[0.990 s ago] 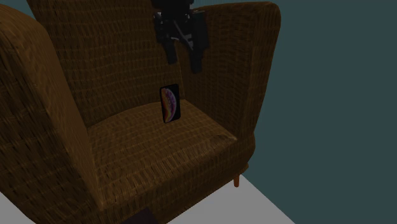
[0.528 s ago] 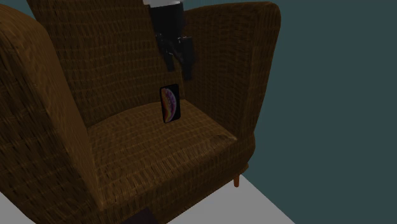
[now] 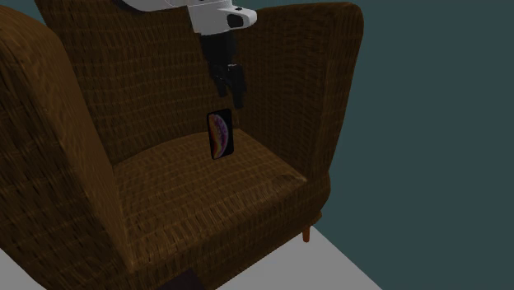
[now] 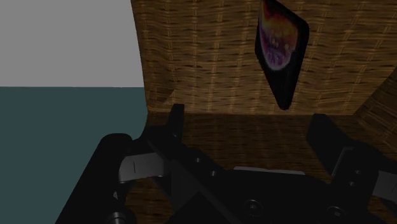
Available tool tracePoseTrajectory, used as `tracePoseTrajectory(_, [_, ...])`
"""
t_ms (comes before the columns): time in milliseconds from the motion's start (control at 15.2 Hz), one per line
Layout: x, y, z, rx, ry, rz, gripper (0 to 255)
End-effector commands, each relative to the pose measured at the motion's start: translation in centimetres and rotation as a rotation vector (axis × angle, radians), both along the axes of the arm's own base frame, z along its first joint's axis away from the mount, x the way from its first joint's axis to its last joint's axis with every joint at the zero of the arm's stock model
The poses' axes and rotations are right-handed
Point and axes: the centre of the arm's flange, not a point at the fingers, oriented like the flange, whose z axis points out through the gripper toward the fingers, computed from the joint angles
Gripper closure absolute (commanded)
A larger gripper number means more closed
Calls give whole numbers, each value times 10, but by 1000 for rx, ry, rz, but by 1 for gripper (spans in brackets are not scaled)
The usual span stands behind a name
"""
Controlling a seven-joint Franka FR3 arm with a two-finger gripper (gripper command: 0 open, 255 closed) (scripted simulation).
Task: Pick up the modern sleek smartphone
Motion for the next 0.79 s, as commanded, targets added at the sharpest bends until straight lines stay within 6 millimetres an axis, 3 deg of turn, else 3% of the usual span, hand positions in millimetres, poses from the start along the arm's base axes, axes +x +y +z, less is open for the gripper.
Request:
tracePoseTrajectory(0, [13,19,-12,6,-7,-19,0])
tracePoseTrajectory(132, [25,35,-22,10,-12,-32,0])
tracePoseTrajectory(726, [25,35,-62,10,-12,-32,0])
